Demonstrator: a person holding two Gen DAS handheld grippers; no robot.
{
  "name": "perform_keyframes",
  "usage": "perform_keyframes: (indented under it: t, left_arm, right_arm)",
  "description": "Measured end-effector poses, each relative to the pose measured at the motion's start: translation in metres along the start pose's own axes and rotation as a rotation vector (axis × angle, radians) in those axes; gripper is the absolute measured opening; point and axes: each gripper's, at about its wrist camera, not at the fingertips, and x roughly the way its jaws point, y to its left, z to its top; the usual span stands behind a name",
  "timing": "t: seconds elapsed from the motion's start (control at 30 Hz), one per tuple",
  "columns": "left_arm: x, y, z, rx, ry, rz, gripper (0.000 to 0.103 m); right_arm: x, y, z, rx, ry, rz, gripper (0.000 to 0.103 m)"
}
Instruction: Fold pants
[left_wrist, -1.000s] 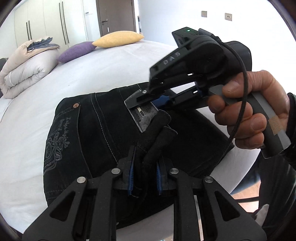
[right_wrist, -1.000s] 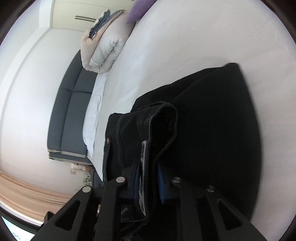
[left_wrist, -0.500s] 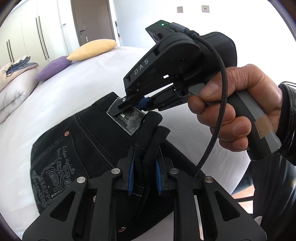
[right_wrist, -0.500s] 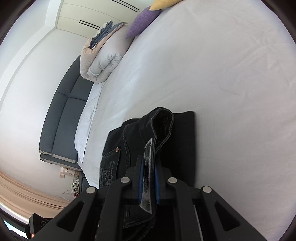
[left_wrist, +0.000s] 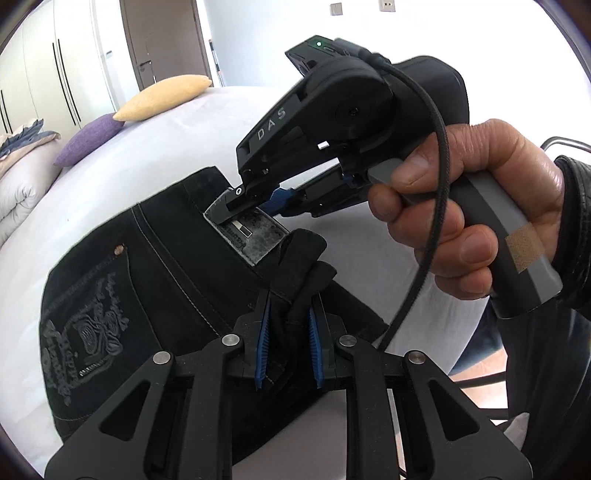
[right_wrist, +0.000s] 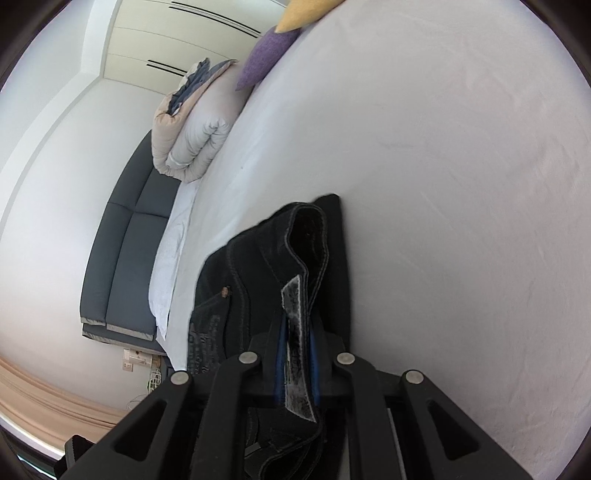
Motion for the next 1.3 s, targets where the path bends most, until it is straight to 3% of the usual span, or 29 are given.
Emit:
perform_keyframes:
  t: [0.1,0.17,0.23,0.27,0.3,0.33,0.37,0.47,0.53,0.57,0.6,0.7,0.8,1.0,1.3]
  left_arm:
    - [0.002,0.03,0.011,-0.038,0.003,-0.027,0.023]
    - [-0.005,0.039,0.011,-0.085,0.005,-0.063,0.029]
    - [-0.02,0.051,0.008,-0.143,-0.017,-0.116,0.045]
    - [-0.03,0.055,0.008,-0.16,-0.034,-0.129,0.059]
    - [-0.04,0.061,0.006,-0.181,-0.055,-0.142,0.061]
    - [-0.05,0.069,0.004,-0.207,-0.073,-0.164,0.061]
    - [-0.06,0.08,0.002,-0.241,-0.09,-0.19,0.061]
    - [-0.072,0.121,-0.001,-0.354,-0.135,-0.209,0.061]
    - [-0.063,0.163,-0.002,-0.459,-0.133,-0.2,0.055]
    - [-0.056,0.181,-0.003,-0.494,-0.126,-0.191,0.035]
    - [-0.046,0.203,-0.002,-0.536,-0.1,-0.158,0.029]
    - [-0.02,0.253,-0.003,-0.59,-0.041,-0.08,0.02]
    - [0.005,0.276,-0.011,-0.598,0.046,-0.042,0.019]
    - [0.01,0.248,-0.037,-0.525,0.048,-0.001,0.018]
    - [-0.027,0.181,-0.078,-0.437,-0.011,0.051,0.018]
  right_arm:
    - [-0.004,-0.006,-0.003,0.024,-0.01,0.044,0.021]
    - [-0.012,-0.001,-0.006,0.02,-0.023,0.034,0.035]
    - [-0.028,0.005,-0.012,0.013,-0.057,-0.017,0.046]
    - [-0.035,0.006,-0.014,0.013,-0.074,-0.038,0.047]
    - [-0.042,0.009,-0.017,0.012,-0.083,-0.04,0.047]
    - [-0.05,0.013,-0.02,0.007,-0.088,-0.02,0.04]
    - [-0.055,0.019,-0.022,-0.007,-0.093,-0.004,0.026]
    - [-0.058,0.044,-0.03,-0.066,-0.079,0.03,0.008]
    - [-0.042,0.062,-0.038,-0.125,-0.022,0.027,0.007]
    - [-0.035,0.065,-0.041,-0.142,-0.002,0.011,0.006]
    - [-0.024,0.066,-0.044,-0.148,0.027,-0.02,0.006]
    - [-0.001,0.049,-0.051,-0.095,0.082,-0.115,0.0]
    - [0.001,0.038,-0.056,-0.083,0.061,-0.092,0.0]
    - [0.003,0.031,-0.062,-0.074,0.029,-0.079,0.0]
    - [-0.01,0.034,-0.072,-0.07,-0.001,-0.067,0.0]
